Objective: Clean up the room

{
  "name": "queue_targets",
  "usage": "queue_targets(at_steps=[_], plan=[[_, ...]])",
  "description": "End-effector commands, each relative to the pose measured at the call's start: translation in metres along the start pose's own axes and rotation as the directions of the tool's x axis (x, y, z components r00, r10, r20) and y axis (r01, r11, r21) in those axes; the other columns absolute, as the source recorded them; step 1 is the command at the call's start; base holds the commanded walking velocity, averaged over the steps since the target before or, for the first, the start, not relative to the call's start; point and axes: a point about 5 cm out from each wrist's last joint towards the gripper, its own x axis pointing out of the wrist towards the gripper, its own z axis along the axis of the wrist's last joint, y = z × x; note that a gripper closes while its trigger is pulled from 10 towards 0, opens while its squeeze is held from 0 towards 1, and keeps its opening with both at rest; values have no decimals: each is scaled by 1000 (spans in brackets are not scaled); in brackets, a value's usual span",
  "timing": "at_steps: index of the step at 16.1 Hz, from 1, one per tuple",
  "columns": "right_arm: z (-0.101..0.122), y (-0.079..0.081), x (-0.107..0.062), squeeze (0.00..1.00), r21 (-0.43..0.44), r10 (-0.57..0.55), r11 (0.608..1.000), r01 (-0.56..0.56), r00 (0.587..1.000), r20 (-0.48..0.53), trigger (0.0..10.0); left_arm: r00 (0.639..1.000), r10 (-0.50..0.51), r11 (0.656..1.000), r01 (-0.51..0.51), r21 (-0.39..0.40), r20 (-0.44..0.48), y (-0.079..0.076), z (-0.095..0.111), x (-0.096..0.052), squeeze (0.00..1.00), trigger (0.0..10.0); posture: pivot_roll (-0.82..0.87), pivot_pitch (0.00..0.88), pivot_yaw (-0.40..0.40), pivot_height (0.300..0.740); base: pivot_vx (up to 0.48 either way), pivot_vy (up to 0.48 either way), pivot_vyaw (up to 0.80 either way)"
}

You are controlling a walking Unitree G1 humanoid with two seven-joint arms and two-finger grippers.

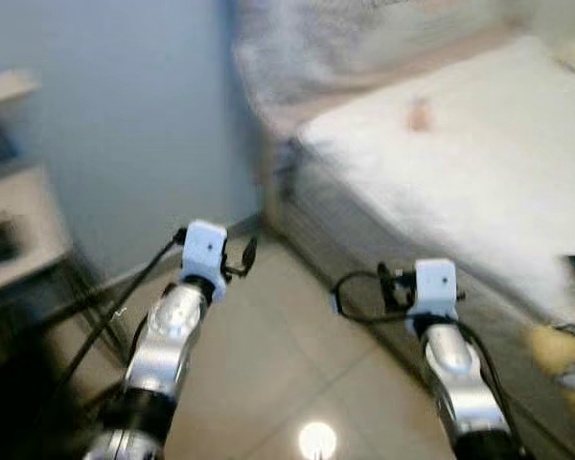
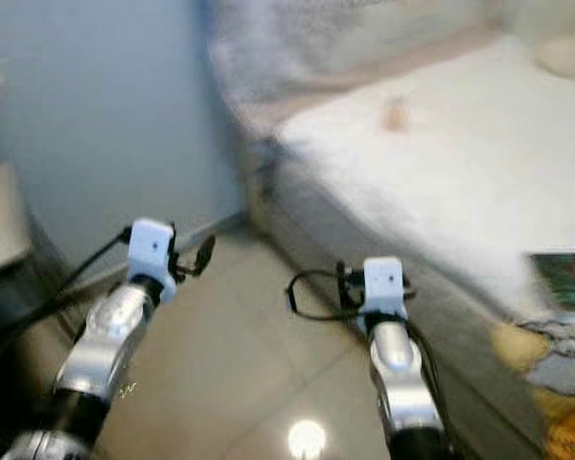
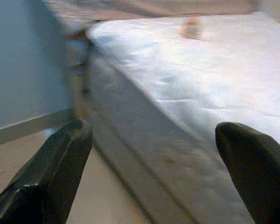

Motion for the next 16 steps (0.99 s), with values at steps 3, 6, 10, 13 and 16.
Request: queue_targets(at_steps=[3, 6, 10, 13, 16], plan=[[-2, -11, 2, 0, 2, -47, 999, 47, 999, -10, 10000, 1000, -5, 1000, 5, -11, 4, -1, 1, 5, 0, 10000, 27, 0, 14, 740, 477, 0, -727], [-1, -7, 2, 0, -8, -36, 999, 36, 999, -2, 10000, 1000, 1, 1000, -1, -25, 0, 3, 0, 6, 0, 10000, 23, 0, 13, 740, 0, 456, -729], [24, -12, 2, 1000, 106, -122, 988, 109, 985, 124, 10000, 998, 0, 1000, 0, 3, 57, 4, 11, 8, 0, 10000, 19, 0, 19, 740, 0, 478, -120], [48, -17, 2, 1000, 136, -151, 983, 122, 960, 234, 10000, 982, 24, 1000, -25, 1, 188, 2, 40, 9, 0, 10000, 11, 0, 27, 740, 0, 0, 0], [36, -12, 3, 1000, 95, -85, 993, 69, 980, 179, 10000, 986, -24, 1000, 22, 16, 167, -9, 39, 10, 0, 10000, 17, 0, 24, 740, 87, -80, 0]])
